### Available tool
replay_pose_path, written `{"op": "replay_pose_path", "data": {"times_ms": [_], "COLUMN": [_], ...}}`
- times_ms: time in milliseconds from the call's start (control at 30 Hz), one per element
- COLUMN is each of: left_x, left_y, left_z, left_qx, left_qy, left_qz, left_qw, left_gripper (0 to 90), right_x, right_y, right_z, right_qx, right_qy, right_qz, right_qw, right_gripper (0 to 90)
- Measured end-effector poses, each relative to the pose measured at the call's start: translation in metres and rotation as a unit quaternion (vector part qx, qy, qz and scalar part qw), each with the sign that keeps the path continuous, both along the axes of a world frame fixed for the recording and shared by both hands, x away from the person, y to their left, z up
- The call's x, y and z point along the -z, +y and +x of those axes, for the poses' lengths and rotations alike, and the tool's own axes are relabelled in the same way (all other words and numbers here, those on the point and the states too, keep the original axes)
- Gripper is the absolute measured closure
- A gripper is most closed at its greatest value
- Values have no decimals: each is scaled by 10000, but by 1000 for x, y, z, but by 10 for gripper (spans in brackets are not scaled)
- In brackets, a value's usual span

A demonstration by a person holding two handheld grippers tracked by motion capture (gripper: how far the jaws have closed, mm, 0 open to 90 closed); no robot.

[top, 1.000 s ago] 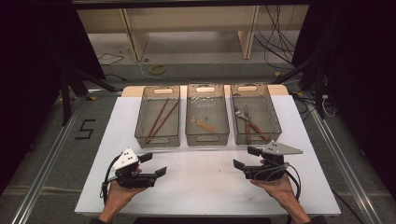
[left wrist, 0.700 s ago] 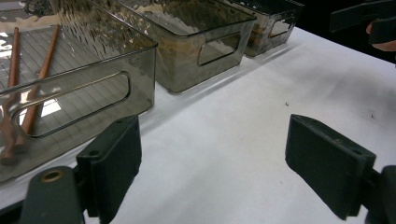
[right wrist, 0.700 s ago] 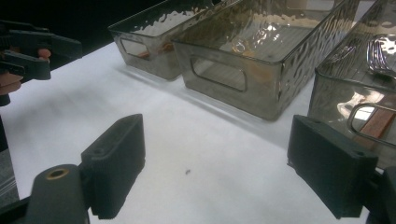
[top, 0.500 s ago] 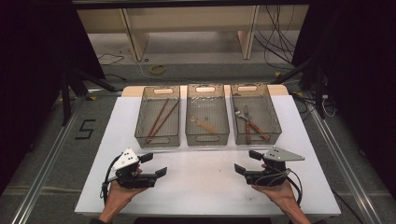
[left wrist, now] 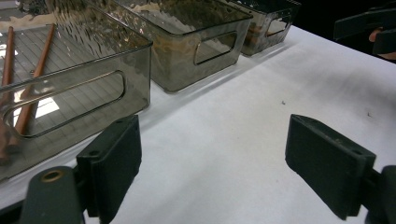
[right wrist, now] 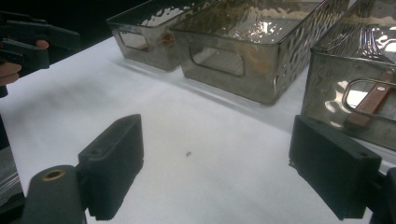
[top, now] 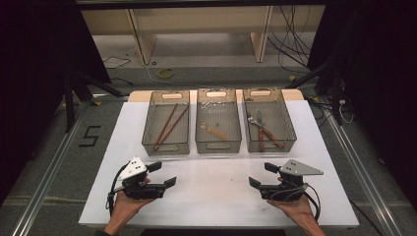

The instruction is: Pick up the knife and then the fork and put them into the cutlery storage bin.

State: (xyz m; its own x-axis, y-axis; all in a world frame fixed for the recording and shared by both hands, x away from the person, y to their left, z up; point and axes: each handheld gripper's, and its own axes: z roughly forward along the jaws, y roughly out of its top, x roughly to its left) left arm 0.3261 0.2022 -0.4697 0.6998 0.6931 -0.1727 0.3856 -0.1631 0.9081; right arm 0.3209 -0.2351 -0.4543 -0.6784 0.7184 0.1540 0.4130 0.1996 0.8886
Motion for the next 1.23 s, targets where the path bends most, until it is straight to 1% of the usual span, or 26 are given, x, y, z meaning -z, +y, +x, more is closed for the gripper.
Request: {"op": "replay_pose_path", "data": {"times_ms": [200,1067,1233], "left_x": [0,0,0], "left_y": [0,1,1], "left_z": [-1,0,0], "left_qx": [13,-3,-13], "left_qy": [-5,-3,2], "left_qz": [7,0,1], "left_qw": [10000,10000,10000], "left_gripper": [180,180,180], "right_x": [2,1,1], "right_y": [-1,-1,-2], "right_z": [-3,-2,-1], "right_qx": [6,38,54], "right_qy": [8,-40,-15], "right_qz": [-3,-16,-45], "right_qw": [10000,10000,10000], "right_gripper": [181,180,180]}}
